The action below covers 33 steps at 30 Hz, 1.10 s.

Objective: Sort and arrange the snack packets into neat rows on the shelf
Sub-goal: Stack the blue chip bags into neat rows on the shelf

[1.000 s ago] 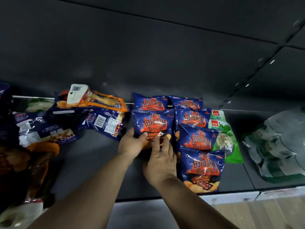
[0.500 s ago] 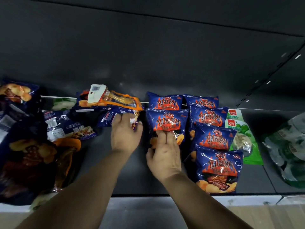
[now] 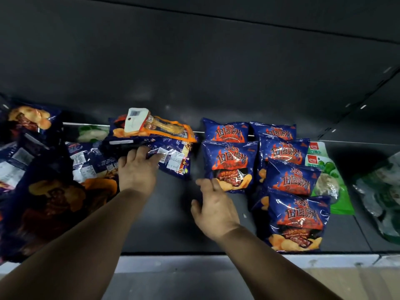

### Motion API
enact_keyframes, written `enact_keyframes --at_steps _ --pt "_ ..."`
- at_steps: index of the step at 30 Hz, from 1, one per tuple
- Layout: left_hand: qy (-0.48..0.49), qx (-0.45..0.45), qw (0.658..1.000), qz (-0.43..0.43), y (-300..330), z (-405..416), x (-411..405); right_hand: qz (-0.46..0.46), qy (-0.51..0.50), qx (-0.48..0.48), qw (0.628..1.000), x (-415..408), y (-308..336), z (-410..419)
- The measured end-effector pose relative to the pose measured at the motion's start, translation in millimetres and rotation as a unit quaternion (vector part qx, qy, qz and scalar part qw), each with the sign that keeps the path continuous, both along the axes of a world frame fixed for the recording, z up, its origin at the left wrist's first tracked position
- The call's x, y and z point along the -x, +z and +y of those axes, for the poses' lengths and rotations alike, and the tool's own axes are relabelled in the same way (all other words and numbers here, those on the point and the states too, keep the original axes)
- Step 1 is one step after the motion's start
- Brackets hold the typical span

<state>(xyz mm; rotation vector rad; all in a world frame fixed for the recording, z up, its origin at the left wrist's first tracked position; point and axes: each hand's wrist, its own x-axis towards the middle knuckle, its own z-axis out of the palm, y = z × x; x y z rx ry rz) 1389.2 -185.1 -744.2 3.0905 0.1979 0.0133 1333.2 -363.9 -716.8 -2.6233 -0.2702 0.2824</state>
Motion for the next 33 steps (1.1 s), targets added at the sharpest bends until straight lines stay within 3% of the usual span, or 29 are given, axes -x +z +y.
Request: enact_keyframes --at_steps 4,8,15,20,25,30,33 --pt "0.022 0.024 0.999 0.013 -1 5 -4 0.016 -0.013 0.006 1.0 0 -2 1" --pt "0.027 0.129 0.989 0.068 -6 4 0 0.04 -0.021 0.004 0.999 1 -7 7" --pt "0.092 0.314 0.945 -0.024 0 0 4 0.049 -0.009 0.018 0.999 5 -6 3" --pt "0.041 0.216 0.976 -0.013 24 4 9 0.012 -0.035 -0.004 0.999 -1 -1 18" --pt "-0.024 0.097 0.995 0.016 61 11 13 -0.104 -0.064 -0.015 0.992 -4 9 37" --pt "-0.075 0.072 0.994 0.022 97 16 21 -0.123 -0.059 0.028 0.99 -8 20 42" --pt "-0.124 0.106 0.986 0.016 106 20 27 -0.098 -0.059 -0.002 0.993 -13 23 38"
